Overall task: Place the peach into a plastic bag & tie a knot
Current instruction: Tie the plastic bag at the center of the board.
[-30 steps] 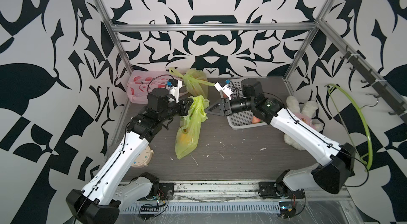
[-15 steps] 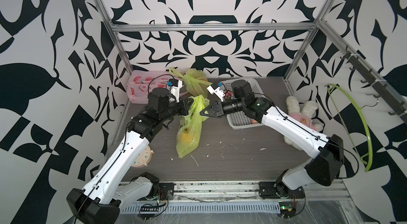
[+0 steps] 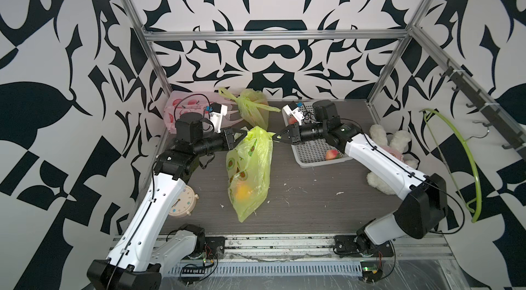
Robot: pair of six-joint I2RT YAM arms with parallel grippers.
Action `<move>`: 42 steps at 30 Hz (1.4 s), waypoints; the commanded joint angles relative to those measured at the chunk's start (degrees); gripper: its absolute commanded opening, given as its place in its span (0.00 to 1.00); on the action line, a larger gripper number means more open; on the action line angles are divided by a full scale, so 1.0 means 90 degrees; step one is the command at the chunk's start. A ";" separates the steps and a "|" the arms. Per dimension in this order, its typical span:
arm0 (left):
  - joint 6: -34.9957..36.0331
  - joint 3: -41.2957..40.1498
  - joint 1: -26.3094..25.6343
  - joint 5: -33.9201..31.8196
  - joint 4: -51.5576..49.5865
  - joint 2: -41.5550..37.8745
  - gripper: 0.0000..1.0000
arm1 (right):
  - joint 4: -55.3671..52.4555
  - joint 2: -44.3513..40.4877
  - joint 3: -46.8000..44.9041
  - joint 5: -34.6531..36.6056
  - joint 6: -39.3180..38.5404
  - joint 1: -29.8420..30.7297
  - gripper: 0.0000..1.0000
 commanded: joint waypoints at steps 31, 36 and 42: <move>-0.1709 -0.1120 0.0928 -0.0199 0.2757 -0.0474 0.00 | -0.0178 0.0537 0.0578 0.2071 -0.0532 0.2025 0.77; -0.1861 -0.1257 0.0937 -0.0216 0.2805 -0.0659 0.00 | -0.0001 0.1017 0.0758 0.2505 -0.0464 0.2035 0.69; -0.1824 -0.1145 0.0936 -0.0136 0.2370 -0.0790 0.00 | -0.0110 0.1001 0.0595 0.2980 -0.0570 0.1555 0.16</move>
